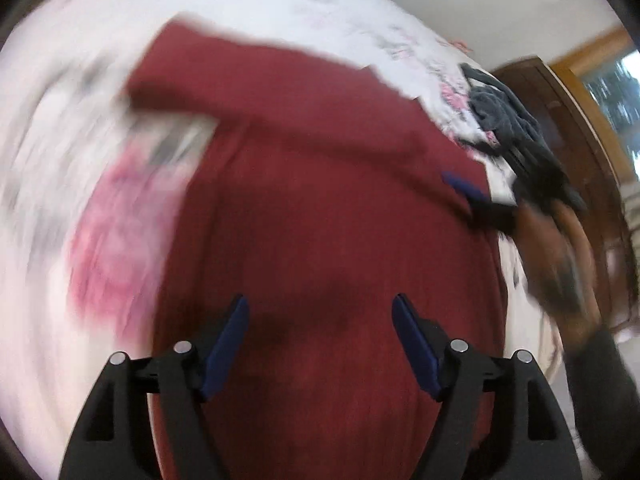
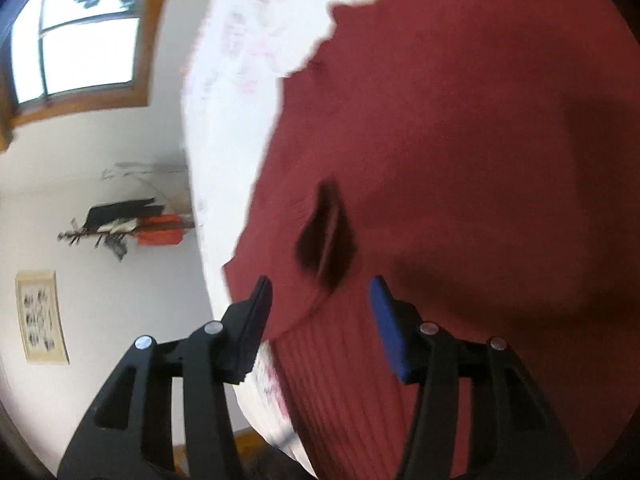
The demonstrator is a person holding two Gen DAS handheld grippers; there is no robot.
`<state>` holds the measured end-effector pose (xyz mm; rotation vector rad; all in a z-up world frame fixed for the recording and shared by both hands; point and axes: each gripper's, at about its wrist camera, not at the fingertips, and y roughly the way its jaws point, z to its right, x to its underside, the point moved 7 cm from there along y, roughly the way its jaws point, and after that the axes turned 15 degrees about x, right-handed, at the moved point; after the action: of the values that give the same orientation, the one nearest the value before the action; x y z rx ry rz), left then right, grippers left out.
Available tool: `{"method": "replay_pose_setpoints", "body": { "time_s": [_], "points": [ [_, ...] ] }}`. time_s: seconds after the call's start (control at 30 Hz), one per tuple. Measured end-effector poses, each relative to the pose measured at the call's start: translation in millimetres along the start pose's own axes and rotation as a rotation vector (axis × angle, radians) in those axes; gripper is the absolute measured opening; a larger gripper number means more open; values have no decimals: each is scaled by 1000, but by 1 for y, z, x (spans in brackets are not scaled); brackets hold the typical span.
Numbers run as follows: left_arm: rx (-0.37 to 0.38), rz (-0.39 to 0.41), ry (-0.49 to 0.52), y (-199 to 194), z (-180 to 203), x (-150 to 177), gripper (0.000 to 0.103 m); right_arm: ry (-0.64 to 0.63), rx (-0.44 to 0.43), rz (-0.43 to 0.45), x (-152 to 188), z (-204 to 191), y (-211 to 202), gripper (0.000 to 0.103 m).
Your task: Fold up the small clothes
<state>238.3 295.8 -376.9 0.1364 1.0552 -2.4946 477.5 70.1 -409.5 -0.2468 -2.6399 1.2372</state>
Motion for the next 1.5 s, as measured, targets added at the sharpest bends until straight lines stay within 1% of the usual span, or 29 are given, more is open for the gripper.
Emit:
{"method": "replay_pose_setpoints", "body": {
  "time_s": [0.1, 0.2, 0.27, 0.3, 0.33, 0.43, 0.57, 0.63, 0.7, 0.77, 0.87, 0.93, 0.97, 1.1, 1.2, 1.37, 1.5],
  "points": [
    [2, -6, -88, -14, -18, 39, 74, -13, 43, -32, -10, -11, 24, 52],
    [21, -14, -130, -21, -27, 59, 74, -45, 64, -29, -14, -26, 30, 51],
    [15, -19, -136, -20, -31, 62, 74, -77, 82, -32, -16, -34, 31, 30],
    [16, -21, -140, -19, -32, 62, 74, -111, 116, -20, -17, -39, 28, 11],
    [19, -23, -147, -18, -33, 61, 74, -133, 139, -1, -18, -42, 23, 6],
    [27, -15, -158, -17, -35, 57, 74, -181, 138, 49, -23, -56, -3, 5],
    [33, -10, -170, -17, -36, 60, 74, -220, 128, 152, -37, -70, -62, 5],
    [34, -9, -174, -18, -36, 62, 74, -244, 150, 222, -45, -70, -96, 5],
    [35, -7, -178, -21, -36, 65, 74, -249, 170, 283, -52, -61, -128, 5],
    [35, -1, -179, -25, -35, 64, 74, -236, 178, 321, -59, -46, -152, 5],
    [41, 5, -181, -32, -34, 59, 74, -191, 194, 362, -64, -16, -172, 5],
    [48, 17, -176, -37, -34, 51, 74, -164, 206, 371, -67, 2, -174, 5],
    [54, 27, -171, -40, -32, 45, 74, -141, 213, 368, -69, 18, -175, 5],
    [85, 52, -158, -48, -26, 17, 74, -92, 237, 348, -69, 58, -157, 5],
    [79, 69, -125, -51, -22, -8, 74, -67, 245, 329, -70, 82, -146, 5],
    [96, 91, -93, -49, -12, -50, 74, -33, 244, 313, -72, 104, -134, 5],
    [100, 92, -58, -39, -5, -80, 74, -38, 254, 301, -76, 115, -121, 6]
  ]
}}
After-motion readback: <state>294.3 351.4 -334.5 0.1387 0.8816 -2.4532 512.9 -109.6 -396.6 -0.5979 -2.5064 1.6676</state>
